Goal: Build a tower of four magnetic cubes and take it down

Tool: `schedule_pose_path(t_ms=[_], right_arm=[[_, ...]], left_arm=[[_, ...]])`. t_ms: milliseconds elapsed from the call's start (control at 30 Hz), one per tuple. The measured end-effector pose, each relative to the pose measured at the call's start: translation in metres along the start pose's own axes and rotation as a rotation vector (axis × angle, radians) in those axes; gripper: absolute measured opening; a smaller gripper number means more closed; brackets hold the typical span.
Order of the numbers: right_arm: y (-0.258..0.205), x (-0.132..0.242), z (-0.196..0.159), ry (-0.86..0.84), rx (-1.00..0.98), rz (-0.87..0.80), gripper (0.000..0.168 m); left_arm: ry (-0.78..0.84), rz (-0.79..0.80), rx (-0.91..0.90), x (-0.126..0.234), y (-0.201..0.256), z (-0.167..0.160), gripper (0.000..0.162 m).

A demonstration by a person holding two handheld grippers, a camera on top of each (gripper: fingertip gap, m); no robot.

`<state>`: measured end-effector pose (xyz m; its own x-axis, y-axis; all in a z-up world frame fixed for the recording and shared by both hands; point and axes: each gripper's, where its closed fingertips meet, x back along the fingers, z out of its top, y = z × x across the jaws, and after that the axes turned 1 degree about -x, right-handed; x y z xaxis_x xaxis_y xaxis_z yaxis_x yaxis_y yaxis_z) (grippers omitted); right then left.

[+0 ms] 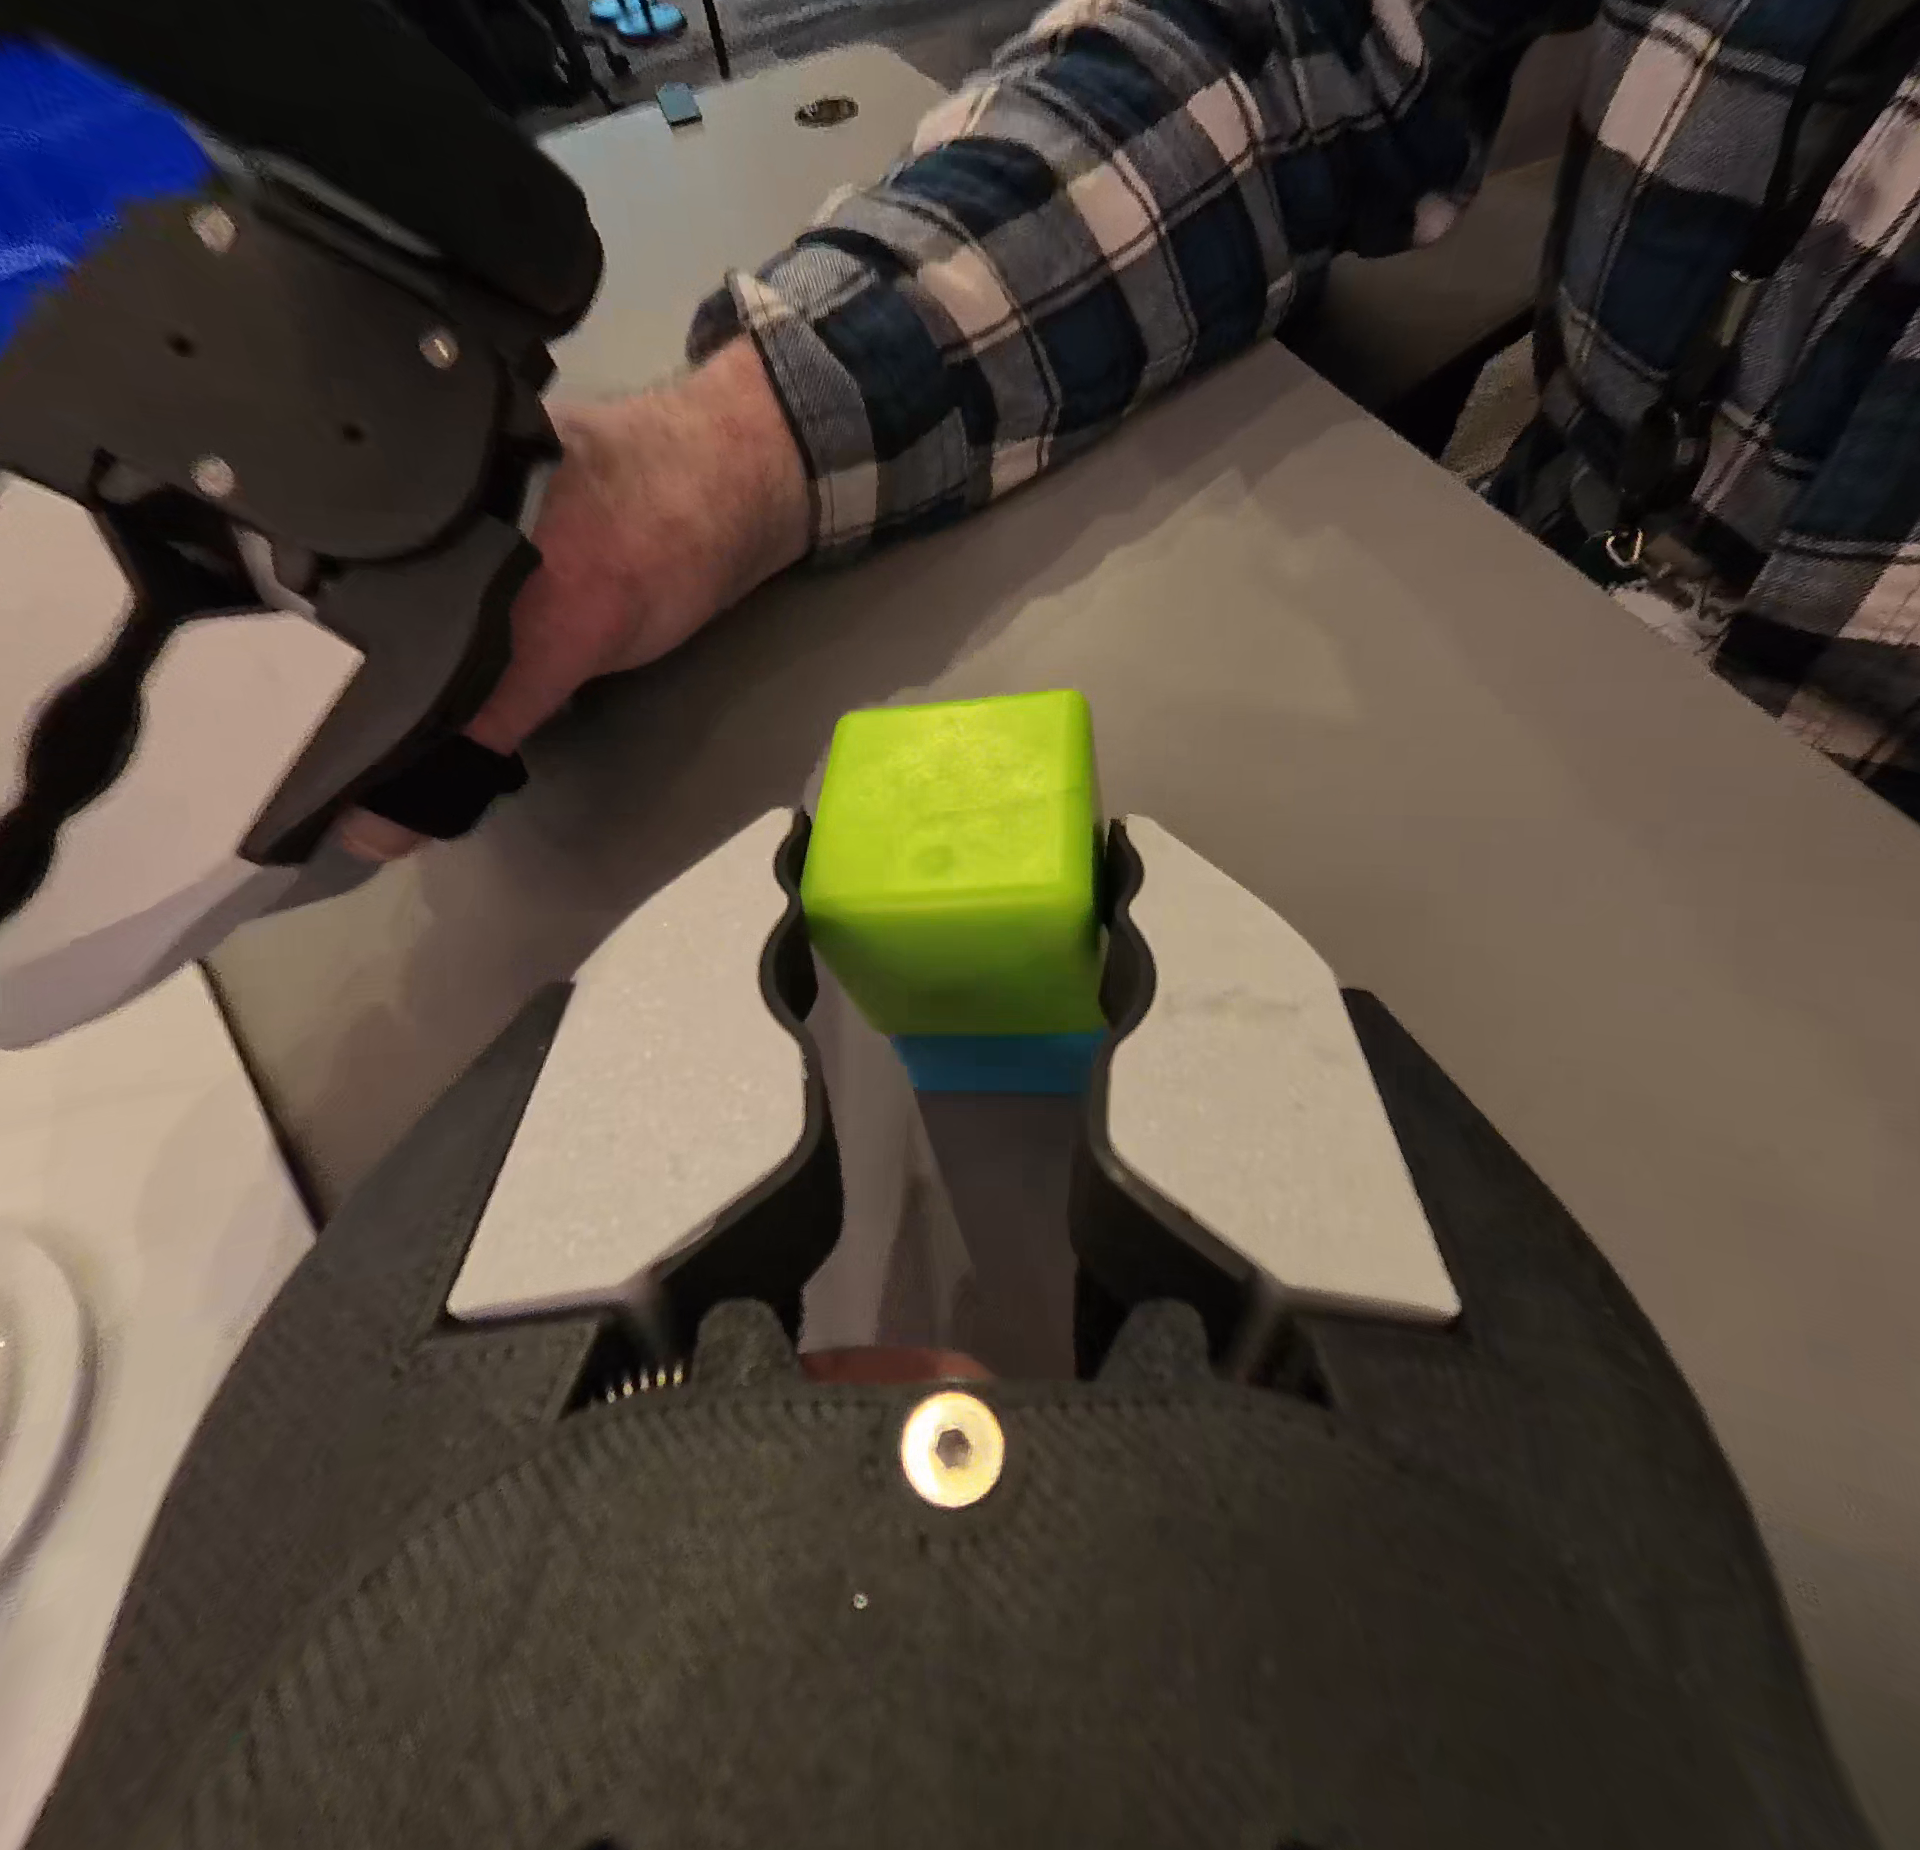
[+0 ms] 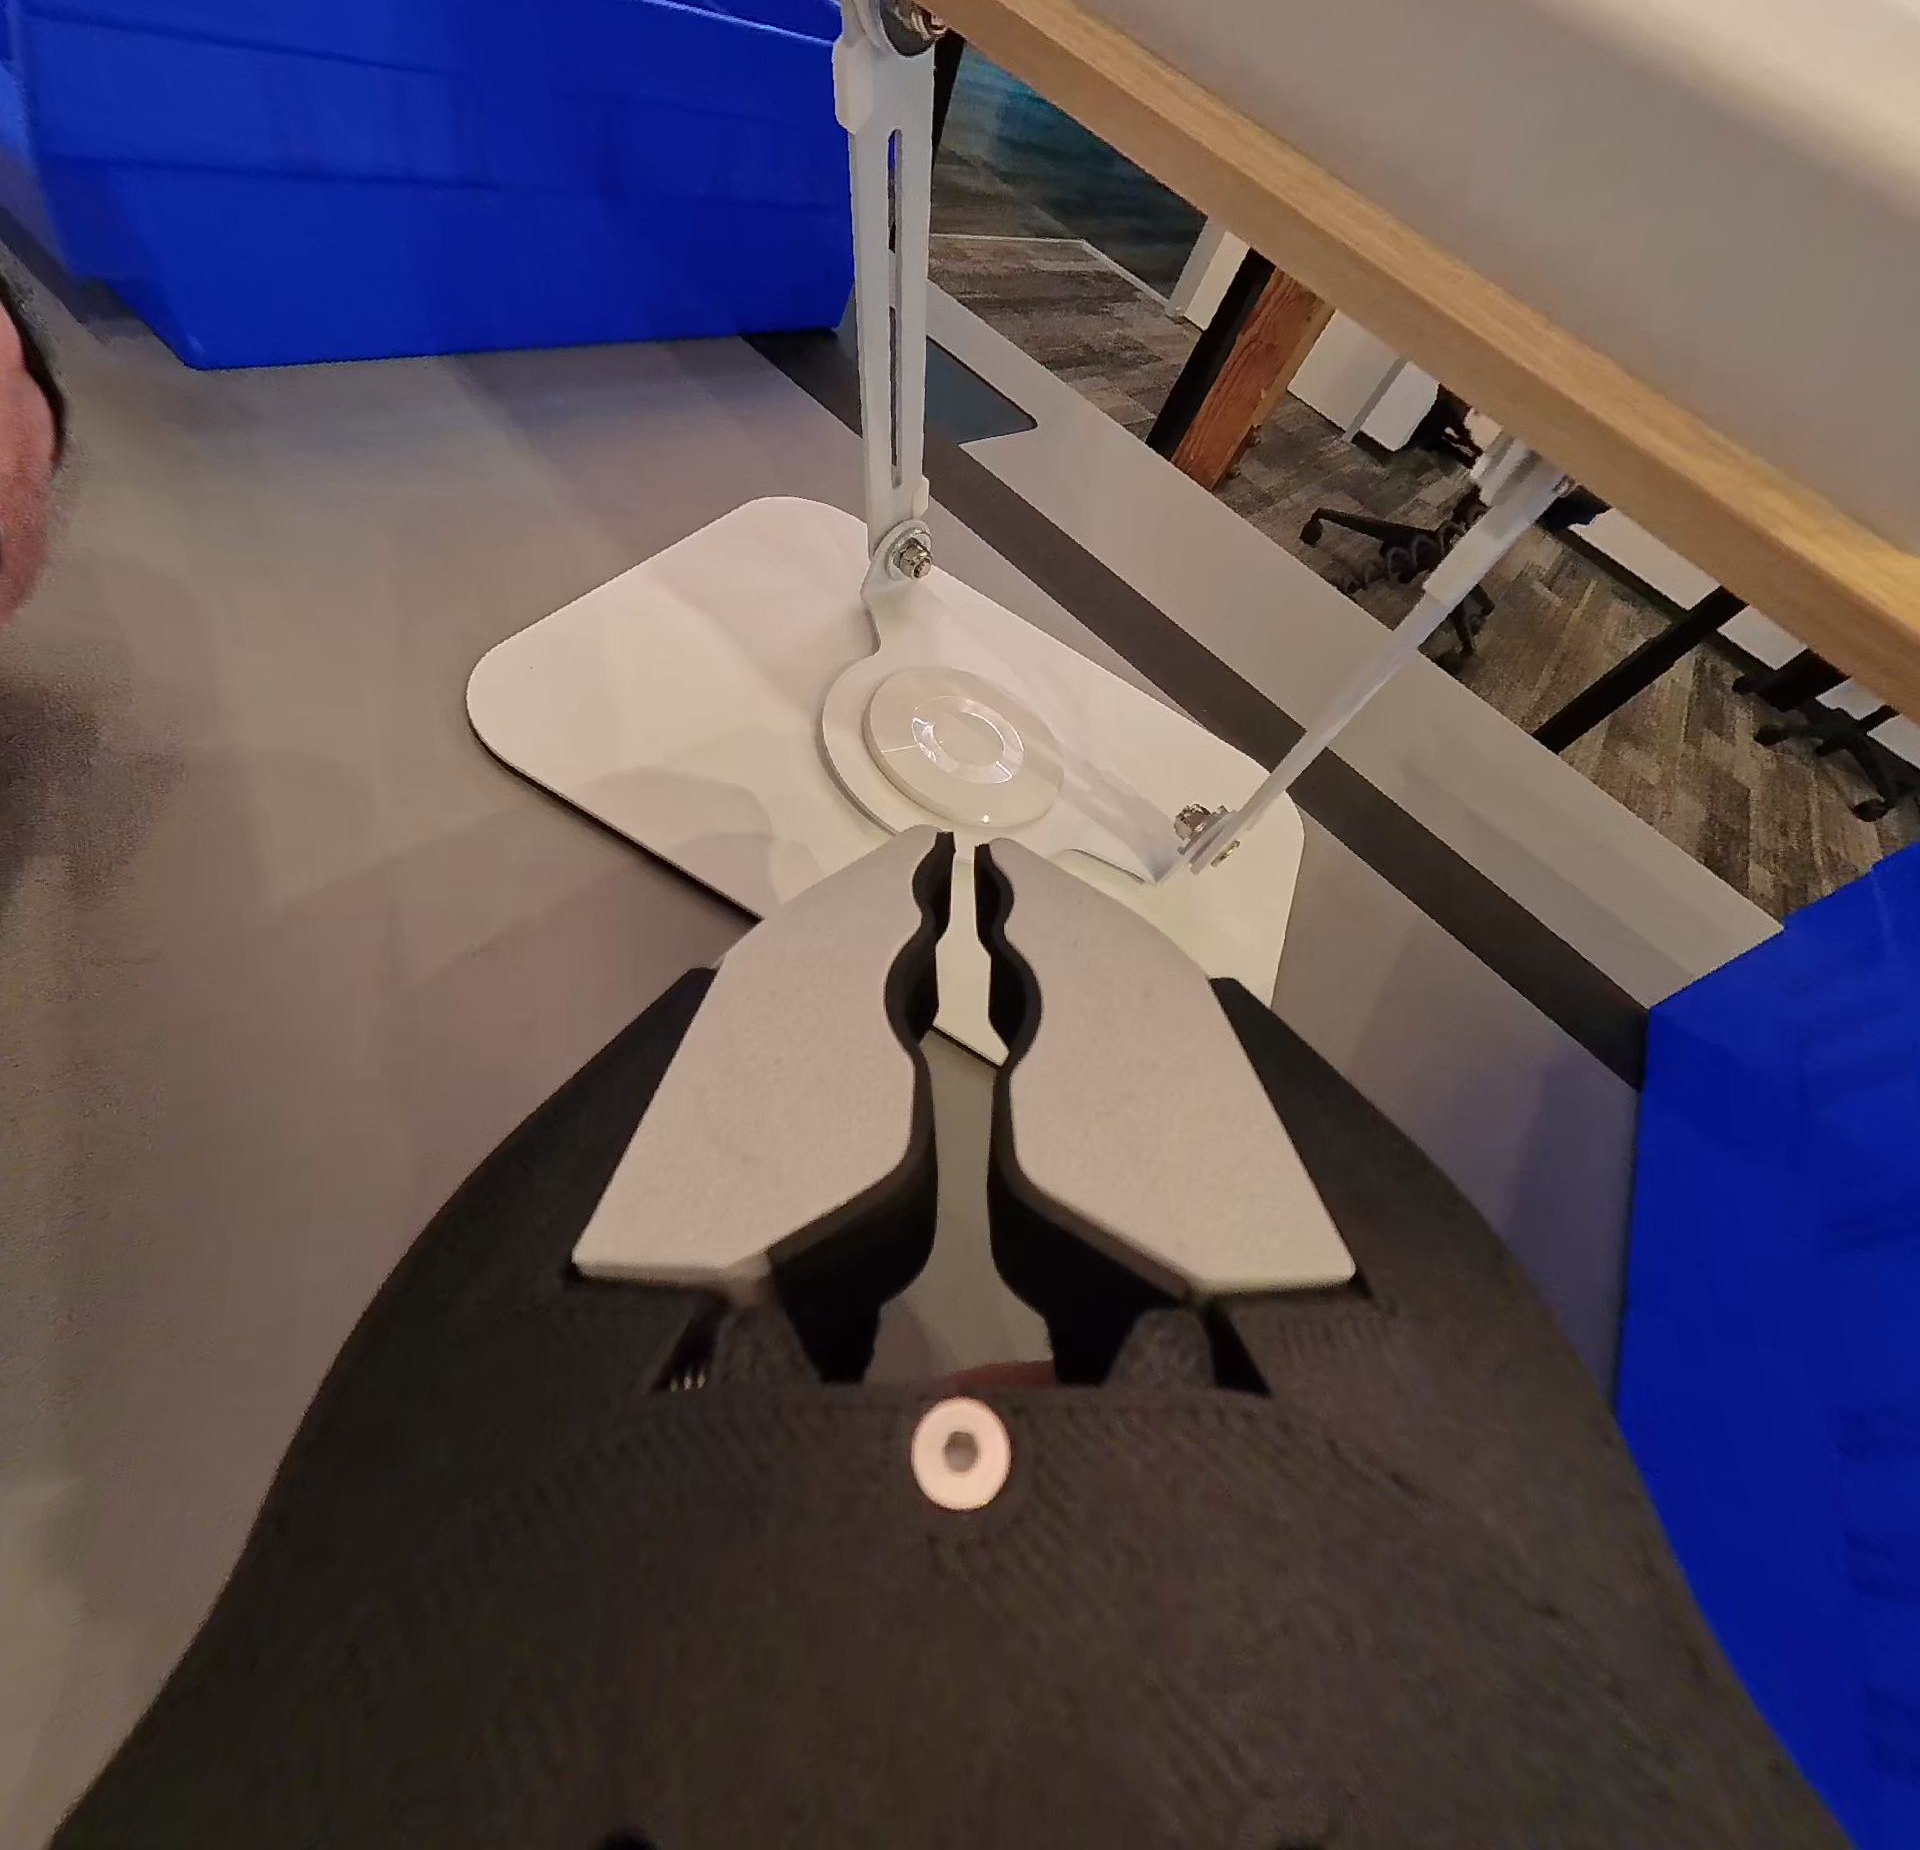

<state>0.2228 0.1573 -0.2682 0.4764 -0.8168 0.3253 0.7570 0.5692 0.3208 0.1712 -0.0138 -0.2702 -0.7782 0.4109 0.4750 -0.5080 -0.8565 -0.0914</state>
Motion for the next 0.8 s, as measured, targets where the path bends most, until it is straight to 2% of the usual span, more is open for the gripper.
schedule_pose_path(t_ms=[100, 600, 800], right_arm=[[0.0000, 0.0001, 0.0000, 0.000, -0.001, 0.001, 0.004], [-0.0002, 0.0003, -0.0001, -0.001, 0.003, 0.001, 0.004], [-0.0003, 0.0002, -0.0002, -0.001, 0.003, 0.001, 0.004]], left_arm=[[0.049, -0.007, 0.017, -0.0005, -0.0008, -0.0022, 0.052], [-0.020, -0.009, 0.038, 0.0052, 0.0049, -0.0039, 0.050], [-0.038, -0.009, 0.037, 0.0024, 0.0057, -0.0028, 0.055]])
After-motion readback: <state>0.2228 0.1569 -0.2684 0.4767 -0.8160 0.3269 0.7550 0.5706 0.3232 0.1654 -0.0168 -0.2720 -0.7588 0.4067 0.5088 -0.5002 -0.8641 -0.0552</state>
